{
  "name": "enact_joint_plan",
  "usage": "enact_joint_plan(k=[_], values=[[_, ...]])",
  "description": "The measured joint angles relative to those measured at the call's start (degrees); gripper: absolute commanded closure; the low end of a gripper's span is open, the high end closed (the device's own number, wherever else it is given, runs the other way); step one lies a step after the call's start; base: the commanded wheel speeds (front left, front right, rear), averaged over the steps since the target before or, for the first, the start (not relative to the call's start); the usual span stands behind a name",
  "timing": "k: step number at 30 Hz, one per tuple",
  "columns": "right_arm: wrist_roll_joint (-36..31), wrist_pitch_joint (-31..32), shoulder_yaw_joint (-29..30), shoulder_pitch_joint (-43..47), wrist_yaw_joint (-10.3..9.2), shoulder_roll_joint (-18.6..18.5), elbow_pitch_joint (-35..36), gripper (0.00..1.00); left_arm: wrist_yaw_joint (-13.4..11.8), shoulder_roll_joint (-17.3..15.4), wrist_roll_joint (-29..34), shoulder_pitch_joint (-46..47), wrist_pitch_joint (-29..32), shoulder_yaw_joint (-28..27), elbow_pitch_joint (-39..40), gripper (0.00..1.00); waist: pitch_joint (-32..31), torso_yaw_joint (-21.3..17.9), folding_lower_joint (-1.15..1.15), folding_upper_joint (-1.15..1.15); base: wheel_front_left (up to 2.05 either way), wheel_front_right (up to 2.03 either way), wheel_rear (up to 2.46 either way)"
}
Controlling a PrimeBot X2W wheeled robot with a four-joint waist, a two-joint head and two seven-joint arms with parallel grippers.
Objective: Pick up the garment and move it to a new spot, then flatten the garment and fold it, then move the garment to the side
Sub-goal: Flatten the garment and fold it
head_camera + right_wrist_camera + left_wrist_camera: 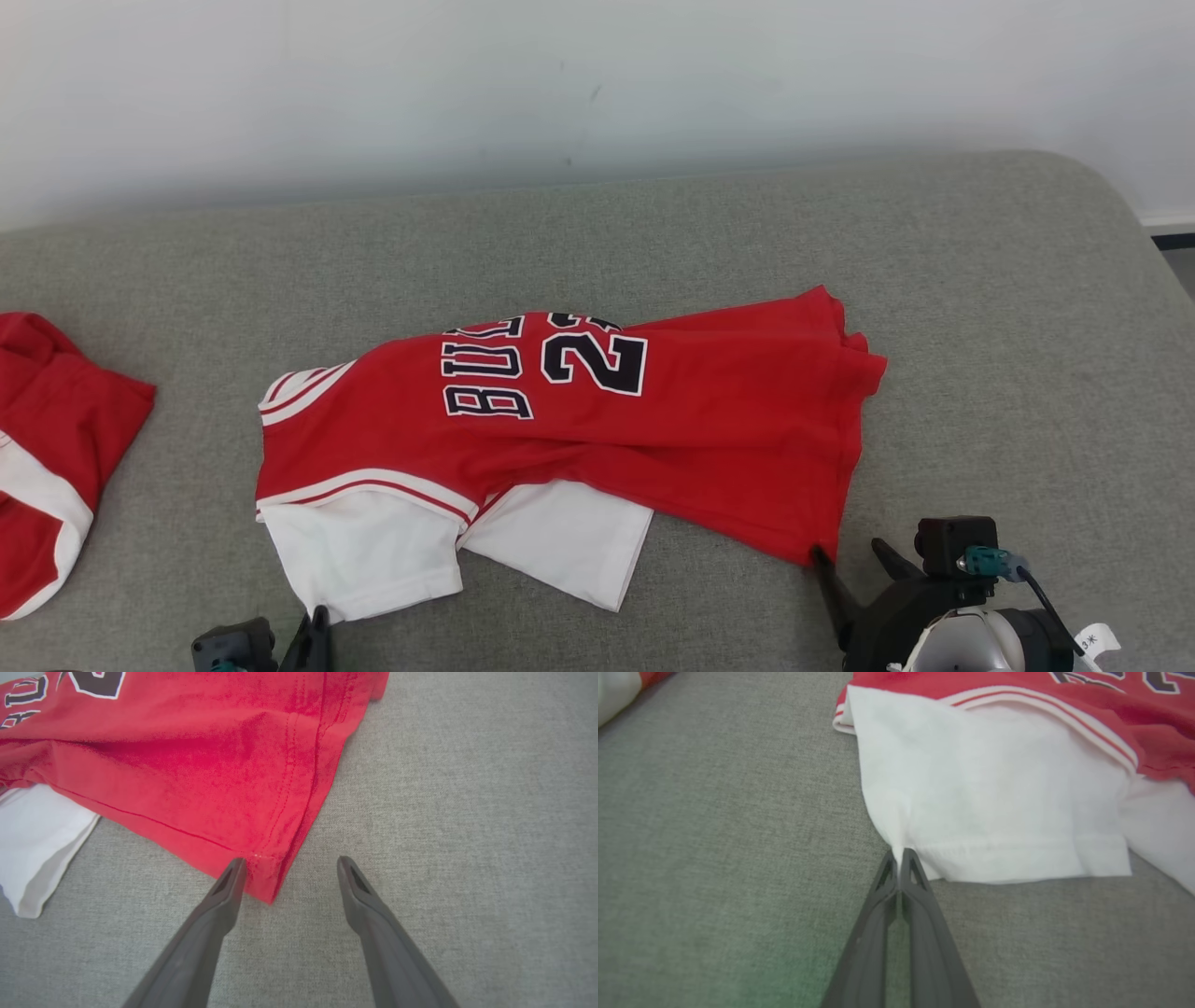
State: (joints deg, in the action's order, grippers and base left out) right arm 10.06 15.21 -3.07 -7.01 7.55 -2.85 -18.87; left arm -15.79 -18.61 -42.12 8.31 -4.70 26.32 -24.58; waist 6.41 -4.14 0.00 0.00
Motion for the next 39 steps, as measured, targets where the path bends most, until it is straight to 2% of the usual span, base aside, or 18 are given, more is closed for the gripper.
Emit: enact_joint_plan(k=[5,7,8,10,11,13,15,16,23,31,35,39], values=[[-0.26,0.47,-0.34,-1.35,0.0,0.0,-2.23,0.0,-0.01,0.03,-0.01,0.18,-0.11,0.12,0.41,1.0,0.54,0.58,0.0,0.0,0.0,0.0,0.0],[-0.48,0.36,-0.59,-1.76,0.0,0.0,-2.57,0.14,-0.03,0.05,-0.01,0.21,-0.25,0.14,0.58,1.0,0.74,0.75,0.0,0.0,0.0,0.0,0.0],[-0.59,0.23,-0.74,-1.91,0.0,0.0,-2.67,0.27,-0.1,0.05,-0.01,0.23,-0.25,0.16,0.67,1.0,0.84,0.81,0.0,0.0,0.0,0.0,0.0],[-0.58,0.07,-0.9,-2.33,0.0,0.0,-2.76,0.38,-0.21,0.05,-0.01,0.3,-0.27,0.19,0.82,1.0,1.05,0.89,0.0,0.0,0.0,0.0,0.0],[-0.58,0.08,-1.01,-2.41,0.0,0.0,-2.8,0.54,-0.32,0.07,-0.02,0.35,-0.33,0.2,0.88,1.0,1.14,0.92,0.0,0.0,0.0,0.0,0.0],[-0.56,0.16,-1.26,-2.38,0.0,0.0,-3.01,0.67,-0.33,0.05,-0.14,0.42,-0.33,0.19,0.96,1.0,1.27,0.95,0.0,0.0,0.0,0.0,0.0],[-0.54,0.24,-1.43,-2.38,0.0,0.0,-3.1,0.92,-0.33,0.02,-0.21,0.53,-0.33,0.15,0.99,1.0,1.38,0.93,0.0,0.0,0.0,0.0,0.0],[-0.34,0.42,-1.53,-2.38,0.0,0.0,-3.18,1.0,-0.33,-0.01,-0.24,0.56,-0.34,0.13,0.99,1.0,1.4,0.89,0.0,0.0,0.0,0.0,0.0],[0.05,-0.82,-1.83,-2.44,0.0,0.0,-2.27,1.0,-0.32,0.02,-0.85,1.09,-2.53,-1.25,1.65,1.0,1.32,0.66,0.0,0.0,0.0,0.0,0.0],[4.27,-5.52,-1.46,-3.74,0.0,0.0,5.92,1.0,4.0,2.68,-7.14,2.69,-9.42,-10.51,13.0,1.0,1.22,0.47,0.0,0.0,0.0,0.0,0.0],[6.87,-6.43,-1.52,-5.57,0.0,-0.02,11.46,1.0,6.12,4.11,-9.93,4.01,-9.92,-14.69,19.85,1.0,1.92,0.14,0.0,0.0,0.0,0.0,0.0],[7.86,-7.36,-4.52,-11.07,0.0,-0.02,15.53,1.0,7.5,4.37,-13.84,8.22,-7.91,-16.67,24.27,1.0,3.86,-0.39,0.0,0.0,0.0,0.0,0.0]])
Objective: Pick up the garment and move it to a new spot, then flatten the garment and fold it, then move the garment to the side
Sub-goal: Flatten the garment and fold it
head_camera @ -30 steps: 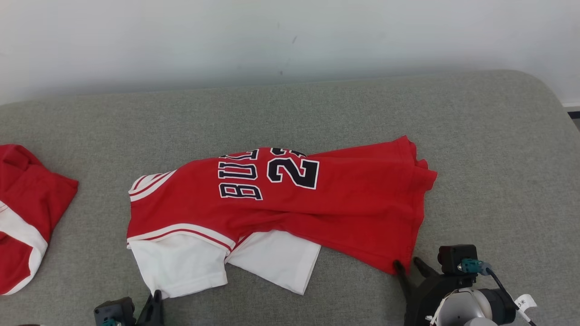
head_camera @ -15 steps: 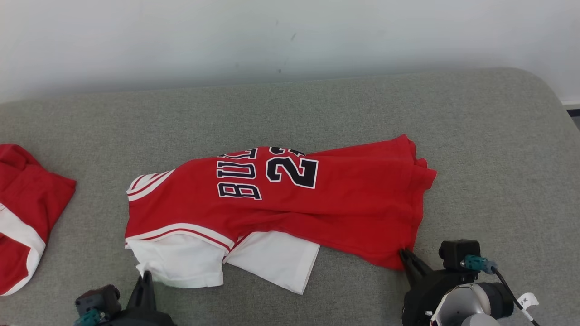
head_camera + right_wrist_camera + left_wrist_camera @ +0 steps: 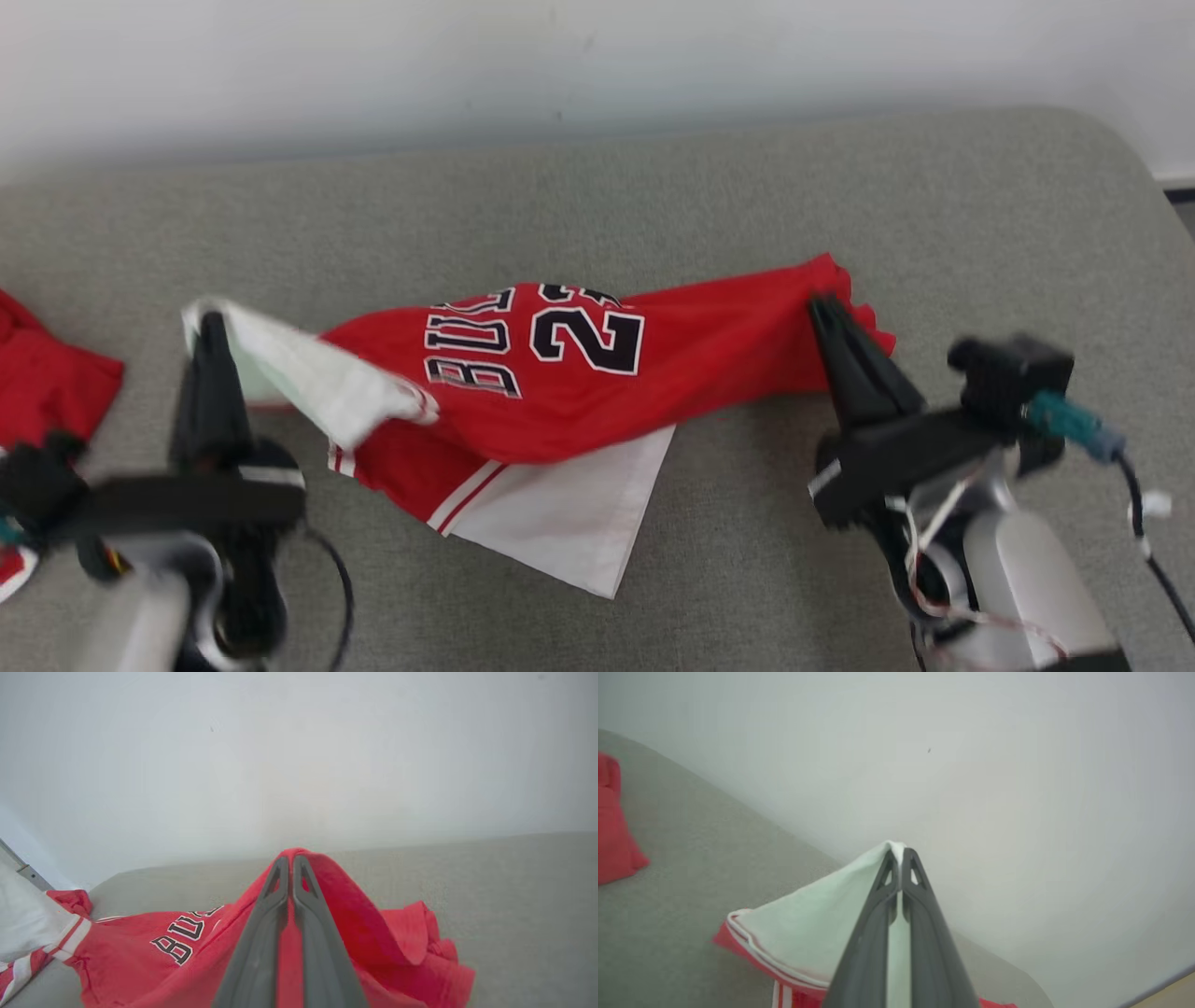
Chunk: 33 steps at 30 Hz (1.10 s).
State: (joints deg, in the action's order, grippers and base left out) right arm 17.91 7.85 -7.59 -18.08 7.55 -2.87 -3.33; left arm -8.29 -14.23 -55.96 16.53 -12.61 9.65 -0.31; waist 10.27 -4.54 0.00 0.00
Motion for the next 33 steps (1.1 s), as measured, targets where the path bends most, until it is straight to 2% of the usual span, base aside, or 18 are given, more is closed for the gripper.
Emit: enact_joint_plan(k=[4,5,7,12,17,21,25,26,27,29,31,33], values=[[3.55,-1.23,-4.59,-10.92,0.0,-1.67,-0.23,1.0,1.16,-2.55,-1.19,10.79,4.04,-1.24,2.05,1.0,3.47,-0.58,0.0,0.0,0.0,0.0,0.0],[3.55,-1.23,-4.59,-10.92,0.0,-1.67,-0.23,1.0,1.16,-2.55,-1.19,10.79,4.04,-1.24,2.05,1.0,3.47,-0.58,0.0,0.0,0.0,0.0,0.0],[6.65,-2.19,-6.78,-18.12,0.0,-3.8,-2.26,1.0,1.24,-4.8,-0.49,17.17,6.78,-0.8,1.54,1.0,5.78,-0.85,0.0,0.0,0.0,0.0,0.0],[10.09,-5.14,-10.65,-36.51,-0.01,-8.56,-10.98,1.0,1.27,-9.24,0.62,35.71,12.72,-1.05,-3.28,1.0,12.38,-1.48,-0.02,-0.01,0.0,0.0,0.0],[10.53,-11.65,-7.62,-50.82,-0.01,-6.9,-23.07,1.0,1.11,-11.35,3.86,51.18,11.98,-1.81,-10.06,1.0,18.94,-2.19,-0.03,-0.01,0.0,0.0,0.0],[7.36,-20.45,-0.14,-60.61,-0.01,-4.65,-29.38,1.0,1.38,-9.8,6.77,62.74,4.9,-2.77,-12.22,1.0,23.05,-2.84,-0.02,-0.01,0.0,0.0,0.0],[1.02,-22.71,7.71,-68.53,-0.01,-3.98,-30.36,1.0,4.09,-6.88,7.47,69.99,-0.09,-3.08,-13.19,1.0,26.0,-3.37,-0.02,-0.02,0.0,0.0,0.0],[-0.75,-22.76,9.5,-69.62,-0.01,-3.58,-28.52,1.0,4.92,-6.01,7.24,71.21,-0.78,-3.74,-13.03,1.0,26.55,-3.45,-0.03,-0.02,0.0,0.0,0.0],[-3.57,-22.8,12.6,-71.46,0.0,-2.6,-23.52,1.0,6.88,-4.42,6.43,73.17,-1.74,-5.47,-11.89,1.0,27.48,-3.53,-0.02,-0.02,0.0,0.0,0.0],[-5.59,-22.85,14.82,-72.26,-0.01,-1.94,-18.57,1.0,8.89,-3.64,6.75,74.47,-2.18,-7.25,-10.42,1.0,28.16,-3.4,0.0,-0.01,0.0,0.0,0.0],[-7.25,-22.97,16.21,-72.07,-0.01,-1.7,-14.3,1.0,10.89,-2.92,8.39,74.91,-2.36,-9.34,-9.0,1.0,28.56,-2.97,0.0,0.0,0.0,0.0,0.0],[-8.23,-23.01,15.34,-70.48,0.0,-1.57,-13.03,1.0,12.11,-1.31,10.17,74.66,-2.44,-12.38,-7.49,1.0,28.79,-2.46,0.0,0.0,0.0,0.0,0.0]])
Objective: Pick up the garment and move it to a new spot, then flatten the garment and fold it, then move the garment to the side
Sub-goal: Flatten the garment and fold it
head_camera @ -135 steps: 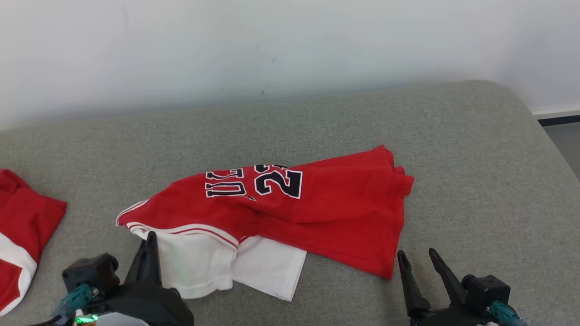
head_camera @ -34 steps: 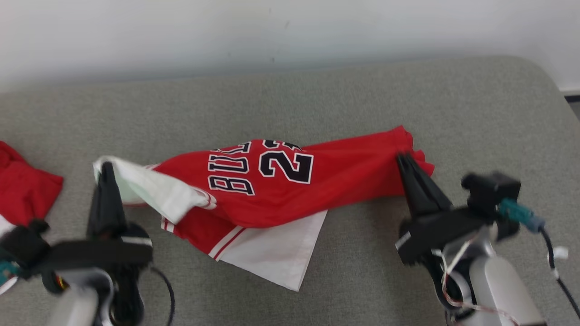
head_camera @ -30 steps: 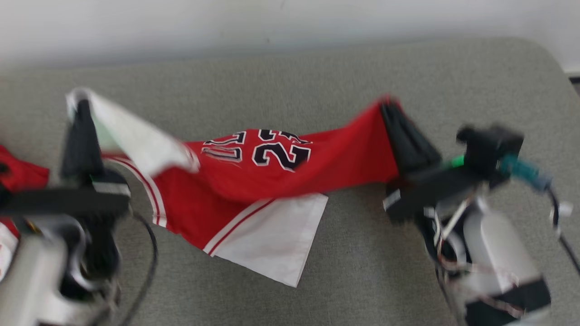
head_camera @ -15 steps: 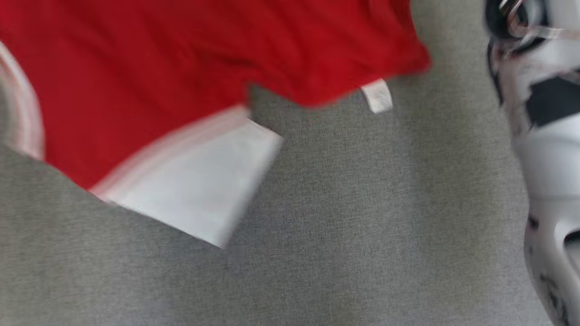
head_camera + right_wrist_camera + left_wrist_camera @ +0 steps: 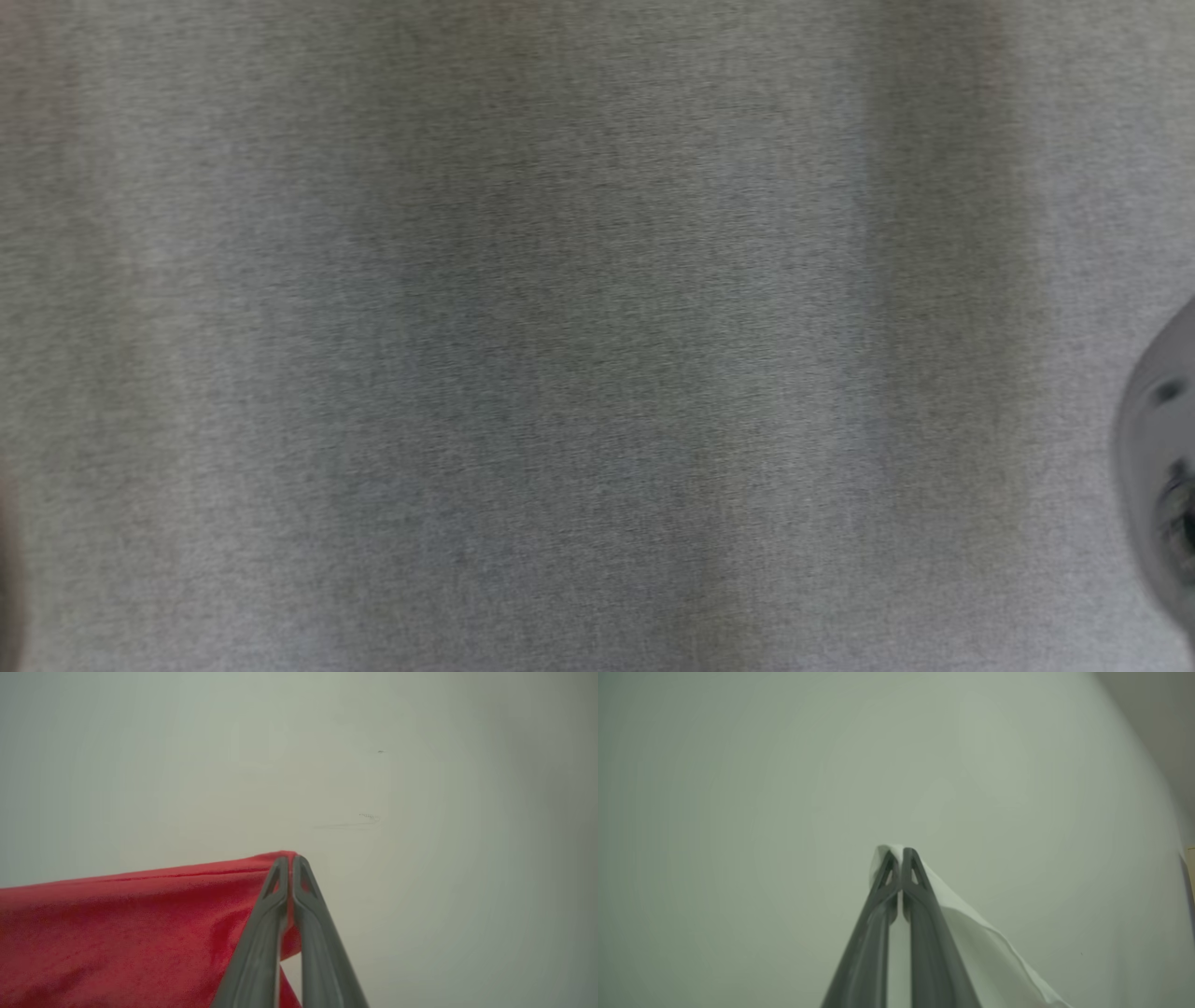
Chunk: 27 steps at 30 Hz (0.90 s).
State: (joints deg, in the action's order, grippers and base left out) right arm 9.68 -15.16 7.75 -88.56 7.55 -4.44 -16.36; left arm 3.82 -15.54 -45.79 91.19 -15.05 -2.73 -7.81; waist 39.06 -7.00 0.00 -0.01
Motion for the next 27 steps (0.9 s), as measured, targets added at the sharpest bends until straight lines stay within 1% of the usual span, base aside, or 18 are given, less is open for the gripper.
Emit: enact_joint_plan(k=[3,6,8,9,12,15,16,18,22,27], values=[[-0.75,0.01,-3.03,5.51,-0.01,0.02,-4.66,1.0,1.46,1.93,1.41,-4.15,-0.01,-2.07,-0.33,1.0,0.05,0.7,0.01,0.01,0.0,0.0,0.0],[-0.6,0.05,-6.27,10.11,-0.01,-1.59,-10.34,1.0,2.65,3.37,3.35,-12.35,0.0,-1.93,-2.08,1.0,-0.08,1.38,-0.01,0.0,0.0,0.0,0.0],[-0.16,0.05,-8.58,12.44,0.0,-2.69,-13.14,1.0,2.83,4.52,3.7,-18.14,0.0,-3.01,-2.24,1.0,-0.39,1.77,0.0,0.0,0.0,0.0,0.0],[-0.03,0.05,-9.71,13.56,-0.01,-3.38,-14.49,1.0,3.13,5.39,3.47,-20.86,0.0,-4.39,-2.12,1.0,-0.62,1.98,0.0,0.0,0.0,0.0,0.0],[0.3,0.89,-12.33,18.35,0.0,-4.81,-17.14,1.0,3.31,8.0,3.83,-30.69,0.0,-8.01,-0.79,1.0,-1.83,2.46,0.01,0.0,0.0,0.0,0.0],[0.47,3.49,-13.11,24.89,0.0,-5.17,-18.18,1.0,3.34,10.45,4.26,-42.04,0.0,-9.4,0.99,1.0,-3.85,2.85,0.0,0.0,0.0,0.0,0.0],[0.38,4.39,-13.39,27.38,0.0,-5.25,-18.04,1.0,3.35,10.77,4.66,-45.81,0.0,-9.2,1.78,1.0,-4.71,2.95,0.01,0.0,0.0,0.0,0.0],[0.43,7.09,-12.78,32.57,0.0,-5.14,-17.44,1.0,3.61,11.65,4.69,-53.0,0.0,-8.88,3.97,1.0,-6.64,3.07,0.01,0.01,0.0,0.0,0.0],[0.12,12.14,-10.2,43.36,0.0,-4.55,-14.05,1.0,3.68,12.51,3.9,-65.92,0.01,-8.21,5.41,1.0,-11.22,3.01,0.02,0.01,0.0,0.0,0.0],[-4.79,20.03,-3.28,57.05,0.01,-2.44,-8.32,1.0,3.65,12.74,0.53,-76.47,0.01,-5.72,5.19,1.0,-17.44,2.92,0.02,0.02,0.0,0.0,0.0]])
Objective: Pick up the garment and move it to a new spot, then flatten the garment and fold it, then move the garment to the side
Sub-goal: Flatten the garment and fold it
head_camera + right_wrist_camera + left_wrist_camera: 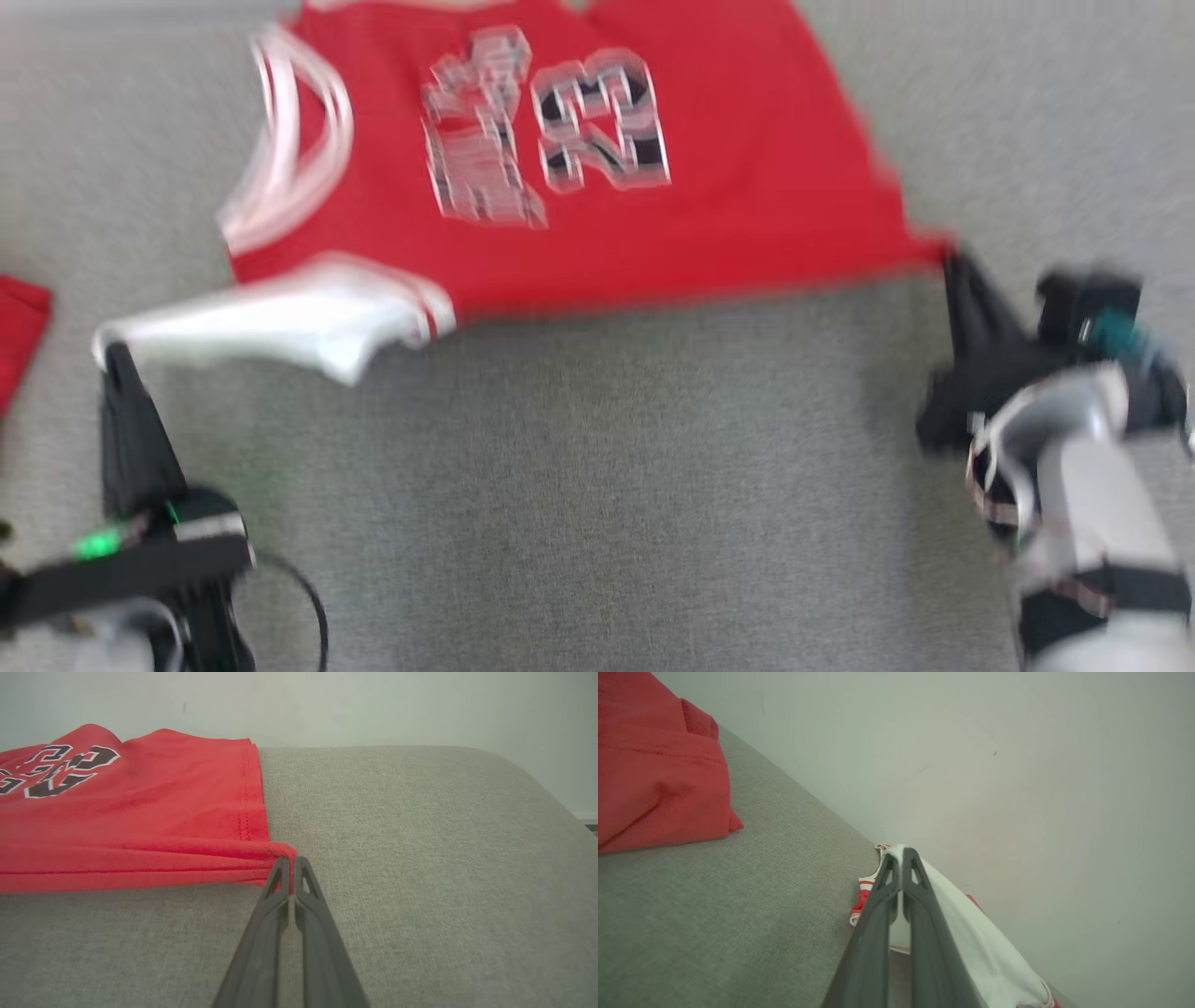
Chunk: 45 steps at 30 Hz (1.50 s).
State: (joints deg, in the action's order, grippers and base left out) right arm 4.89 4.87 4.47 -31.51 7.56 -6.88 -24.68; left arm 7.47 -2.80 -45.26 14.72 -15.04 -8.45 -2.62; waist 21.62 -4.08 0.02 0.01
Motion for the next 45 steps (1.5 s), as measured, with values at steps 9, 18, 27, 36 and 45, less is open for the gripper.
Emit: enact_joint_plan(k=[9,18,27,36,45], values=[[-1.3,9.7,3.28,16.68,0.0,3.7,13.4,1.0,-2.68,-0.02,5.81,-12.35,0.0,5.09,1.45,1.0,-9.88,-0.22,0.01,0.01,0.0,0.0,0.0],[0.15,14.06,5.8,26.66,0.0,4.0,16.88,1.0,-4.89,-0.03,5.83,-21.68,-0.01,9.88,-0.63,1.0,-15.25,0.18,0.0,0.01,0.0,0.0,0.0],[4.79,18.02,5.73,33.4,0.0,4.03,19.73,1.0,-5.79,-0.07,6.89,-29.34,0.0,14.5,0.36,1.0,-16.66,0.81,-0.02,0.0,0.0,0.0,0.0],[2.6,19.8,7.59,34.27,0.0,4.04,24.81,1.0,-6.35,-0.4,5.7,-27.89,0.11,13.0,3.44,1.0,-16.18,0.19,-0.02,-0.01,0.0,0.0,0.0],[1.25,19.23,6.22,25.72,0.0,4.01,21.36,1.0,-4.87,-0.97,5.31,-12.31,0.71,14.02,-0.52,1.0,-14.36,0.24,-0.03,-0.02,0.0,0.0,0.0]])
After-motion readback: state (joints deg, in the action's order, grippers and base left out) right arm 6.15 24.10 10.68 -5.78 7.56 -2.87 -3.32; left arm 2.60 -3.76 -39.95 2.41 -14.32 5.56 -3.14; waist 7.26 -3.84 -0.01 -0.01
